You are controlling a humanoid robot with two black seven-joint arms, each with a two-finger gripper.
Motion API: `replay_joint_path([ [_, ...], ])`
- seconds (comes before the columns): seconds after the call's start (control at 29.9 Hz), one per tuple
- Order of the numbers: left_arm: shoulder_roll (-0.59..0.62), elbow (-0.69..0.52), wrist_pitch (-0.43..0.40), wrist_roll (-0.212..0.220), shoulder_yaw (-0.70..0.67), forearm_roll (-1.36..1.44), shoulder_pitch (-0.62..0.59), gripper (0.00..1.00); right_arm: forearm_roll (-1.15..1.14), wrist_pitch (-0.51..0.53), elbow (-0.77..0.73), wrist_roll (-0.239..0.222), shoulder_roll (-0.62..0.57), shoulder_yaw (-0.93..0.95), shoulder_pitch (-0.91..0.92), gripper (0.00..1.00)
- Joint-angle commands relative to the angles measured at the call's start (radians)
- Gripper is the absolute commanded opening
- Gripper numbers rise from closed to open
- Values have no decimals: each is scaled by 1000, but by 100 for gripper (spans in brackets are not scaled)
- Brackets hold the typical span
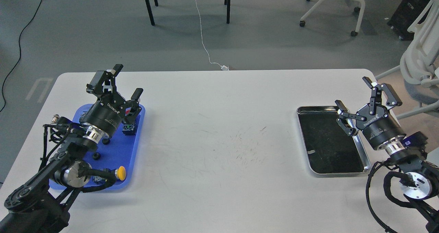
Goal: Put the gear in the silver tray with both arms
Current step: 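Move the left gripper over the blue tray toward the black gears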
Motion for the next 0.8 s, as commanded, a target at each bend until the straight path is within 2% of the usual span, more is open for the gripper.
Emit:
replay_joint_path([
  [0.0, 0, 0, 2, 0, 2, 0, 0, 98, 0, 0, 0, 0, 0, 1, 0, 99],
  [0.1, -2, 0, 1, 10, 2, 0, 0, 98, 1, 0, 0, 0, 0, 1, 0, 99],
  [0.27, 14, 14, -3, -8, 12, -2, 0, 98, 0, 0, 0, 0, 0, 1, 3, 99],
  [0.43, 72, 14, -15, -97, 25, 15, -12, 98, 0, 0, 0, 0, 0, 0, 3, 99],
  [0.6, 142, 12, -38, -127, 49, 92, -29, 98, 0, 0, 0, 0, 0, 1, 3, 99],
  [0.64, 173, 11, -61, -127, 51, 132, -40, 98, 0, 0, 0, 0, 0, 1, 5, 99],
  [0.74, 259, 9, -211, -127, 64, 306, -73, 98, 0, 0, 1, 0, -2, 1, 5, 99],
  [0.77, 274, 8, -227, -127, 64, 399, -96, 98, 0, 0, 1, 0, -2, 1, 5, 99],
])
